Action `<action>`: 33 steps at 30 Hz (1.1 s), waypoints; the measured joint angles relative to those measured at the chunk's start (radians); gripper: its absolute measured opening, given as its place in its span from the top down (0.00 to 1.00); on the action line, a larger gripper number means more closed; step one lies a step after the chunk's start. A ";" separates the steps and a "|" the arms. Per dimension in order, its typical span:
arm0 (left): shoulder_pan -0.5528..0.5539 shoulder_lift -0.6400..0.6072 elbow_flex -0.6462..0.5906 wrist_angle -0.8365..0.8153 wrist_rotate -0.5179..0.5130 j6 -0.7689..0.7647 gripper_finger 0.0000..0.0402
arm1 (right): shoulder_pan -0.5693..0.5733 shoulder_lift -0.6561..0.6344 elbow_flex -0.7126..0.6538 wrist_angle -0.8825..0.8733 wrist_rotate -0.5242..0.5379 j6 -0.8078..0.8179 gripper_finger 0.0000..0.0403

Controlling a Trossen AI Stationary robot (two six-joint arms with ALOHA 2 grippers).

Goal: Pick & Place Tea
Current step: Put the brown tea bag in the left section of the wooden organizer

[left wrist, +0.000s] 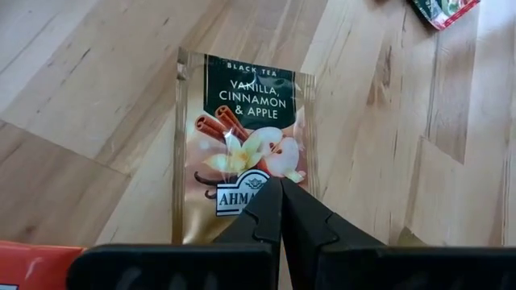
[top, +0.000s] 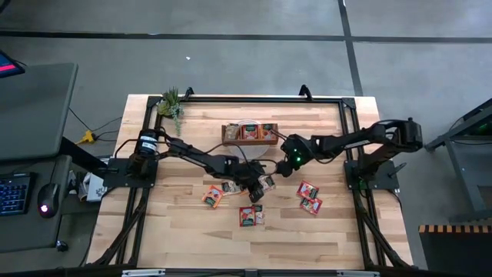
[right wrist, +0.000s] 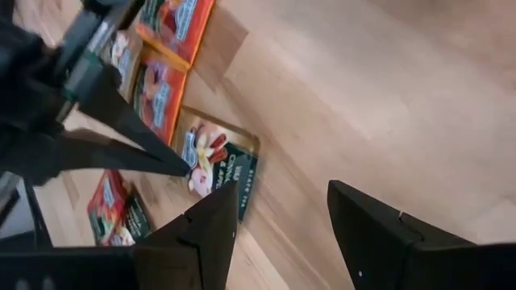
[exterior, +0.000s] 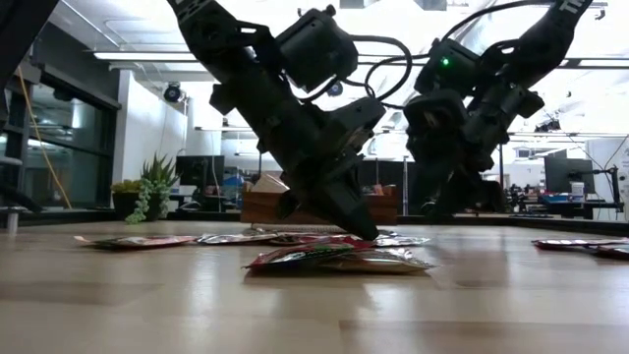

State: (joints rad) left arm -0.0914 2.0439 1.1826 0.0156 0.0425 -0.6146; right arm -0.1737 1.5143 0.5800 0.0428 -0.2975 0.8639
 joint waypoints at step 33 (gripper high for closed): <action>0.007 0.001 -0.005 -0.005 0.044 0.020 1.00 | 0.066 0.257 0.081 0.168 -0.105 -0.036 0.63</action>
State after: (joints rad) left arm -0.0841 2.0453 1.1774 0.0105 0.0869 -0.5945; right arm -0.1076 1.7710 0.6607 0.2106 -0.4023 0.8281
